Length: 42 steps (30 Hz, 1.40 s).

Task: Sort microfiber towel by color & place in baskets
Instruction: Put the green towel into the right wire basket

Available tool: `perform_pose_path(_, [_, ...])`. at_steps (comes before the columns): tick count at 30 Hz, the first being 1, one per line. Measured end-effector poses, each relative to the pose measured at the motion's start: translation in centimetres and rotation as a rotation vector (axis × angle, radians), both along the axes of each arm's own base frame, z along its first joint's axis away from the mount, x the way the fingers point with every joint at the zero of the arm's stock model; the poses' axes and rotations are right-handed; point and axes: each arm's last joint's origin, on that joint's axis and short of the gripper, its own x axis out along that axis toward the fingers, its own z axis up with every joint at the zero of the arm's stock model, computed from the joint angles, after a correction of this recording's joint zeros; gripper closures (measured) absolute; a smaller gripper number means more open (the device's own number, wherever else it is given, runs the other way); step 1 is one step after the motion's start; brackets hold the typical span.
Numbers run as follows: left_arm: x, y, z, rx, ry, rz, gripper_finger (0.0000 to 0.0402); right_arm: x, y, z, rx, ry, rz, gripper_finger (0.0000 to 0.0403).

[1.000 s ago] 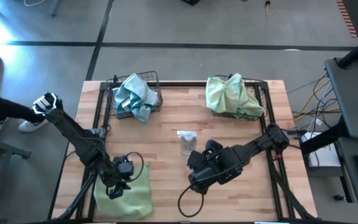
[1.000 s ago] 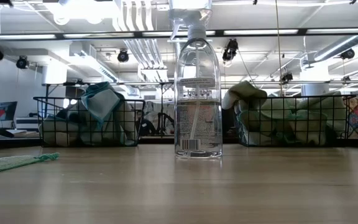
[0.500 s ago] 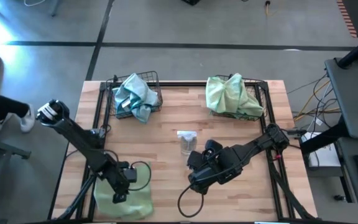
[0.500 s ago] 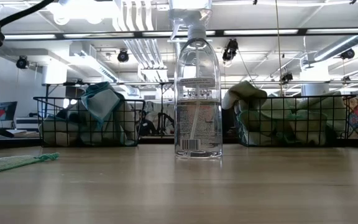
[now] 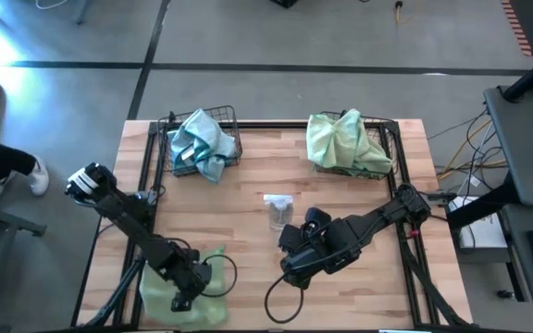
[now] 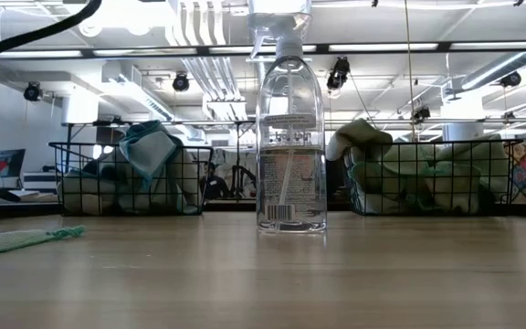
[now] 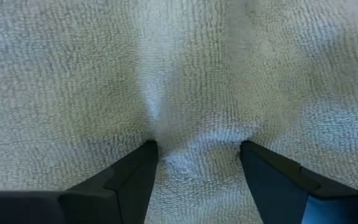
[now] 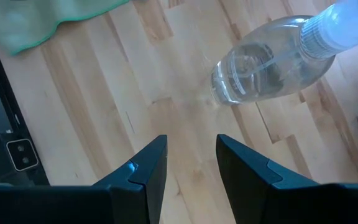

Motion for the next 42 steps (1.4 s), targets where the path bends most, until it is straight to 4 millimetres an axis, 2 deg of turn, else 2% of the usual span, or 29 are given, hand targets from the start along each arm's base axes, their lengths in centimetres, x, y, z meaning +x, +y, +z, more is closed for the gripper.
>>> perform_pose_path(7, [0.7,-0.7,-0.3,0.071,-0.004,-0.036,0.0180,0.0,0.0,0.0,0.001,0.001,0.000,0.0268])
perform_pose_path(18, [0.8,-0.5,-0.4,0.116,0.008,-0.012,0.0191,0.0,0.0,0.0,0.000,0.002,0.000,0.0268])
perform_pose_path(23, [0.7,-0.5,-0.5,0.127,0.010,-0.009,0.0228,0.0,0.0,0.0,0.000,0.002,0.001,0.0268])
perform_pose_path(36, [0.7,-0.2,-0.4,0.142,0.010,-0.008,0.0363,0.0,0.0,0.0,-0.007,0.005,0.015,0.0268])
perform_pose_path(42, [1.0,1.2,0.8,0.133,0.022,0.027,0.0398,0.0,0.0,0.0,-0.019,0.010,0.046,0.0268])
